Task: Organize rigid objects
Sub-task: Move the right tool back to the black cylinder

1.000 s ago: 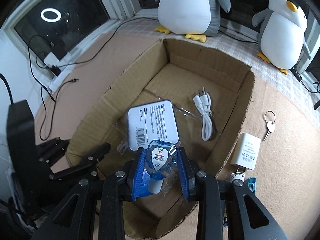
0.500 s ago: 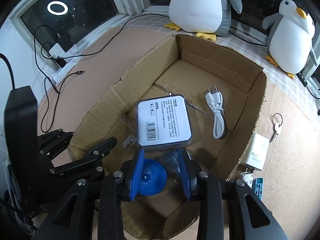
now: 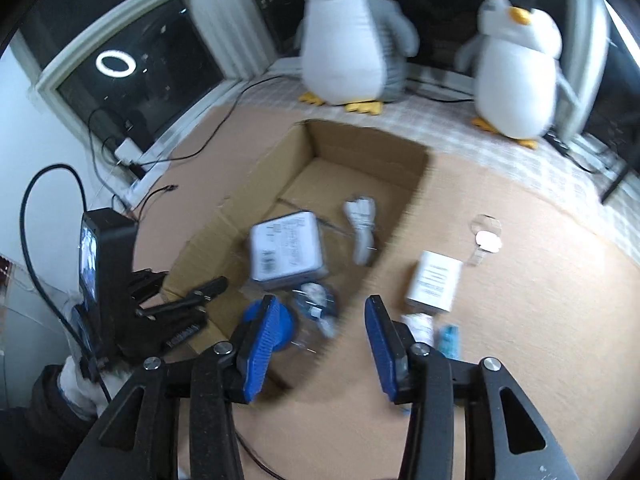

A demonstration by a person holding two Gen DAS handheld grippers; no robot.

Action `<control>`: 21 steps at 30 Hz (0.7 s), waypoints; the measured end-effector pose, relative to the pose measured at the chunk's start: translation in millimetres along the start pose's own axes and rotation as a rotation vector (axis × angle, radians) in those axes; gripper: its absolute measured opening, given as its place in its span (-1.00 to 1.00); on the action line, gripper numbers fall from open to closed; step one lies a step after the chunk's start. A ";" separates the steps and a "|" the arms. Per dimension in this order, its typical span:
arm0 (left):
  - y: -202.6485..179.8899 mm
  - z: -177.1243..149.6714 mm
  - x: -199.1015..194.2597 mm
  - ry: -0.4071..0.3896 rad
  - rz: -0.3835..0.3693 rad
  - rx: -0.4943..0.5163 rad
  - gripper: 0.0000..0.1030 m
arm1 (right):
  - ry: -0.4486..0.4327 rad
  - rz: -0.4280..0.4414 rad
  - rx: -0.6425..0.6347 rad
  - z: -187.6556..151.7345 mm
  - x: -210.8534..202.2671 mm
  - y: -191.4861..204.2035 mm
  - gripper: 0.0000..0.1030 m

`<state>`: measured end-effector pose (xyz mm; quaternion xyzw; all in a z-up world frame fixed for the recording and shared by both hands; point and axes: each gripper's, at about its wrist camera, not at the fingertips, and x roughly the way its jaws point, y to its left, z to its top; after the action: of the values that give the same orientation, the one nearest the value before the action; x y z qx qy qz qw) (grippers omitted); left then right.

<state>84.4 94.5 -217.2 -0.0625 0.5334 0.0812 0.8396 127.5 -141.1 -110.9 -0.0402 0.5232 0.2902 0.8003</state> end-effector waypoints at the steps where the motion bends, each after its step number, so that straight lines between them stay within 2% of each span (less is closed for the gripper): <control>1: -0.1 0.2 0.1 0.001 0.000 -0.001 -0.33 | 0.000 -0.012 0.008 -2.5 -2.9 -7.7 -0.20; 5: -0.2 -0.5 0.8 0.001 0.002 0.004 -0.33 | 0.014 -0.064 0.043 -16.4 -11.9 -43.9 -0.20; 9: -0.2 -1.2 1.3 0.001 0.007 0.009 -0.33 | 0.065 -0.111 0.032 -31.0 -7.5 -65.2 -0.20; 21: -0.8 -1.9 0.8 0.003 0.010 0.009 -0.33 | 0.180 -0.166 -0.056 -55.7 36.1 -71.2 -0.20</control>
<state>83.2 93.4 -218.7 -0.0560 0.5354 0.0830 0.8387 128.5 -205.3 -184.0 -0.1319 0.5796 0.2327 0.7698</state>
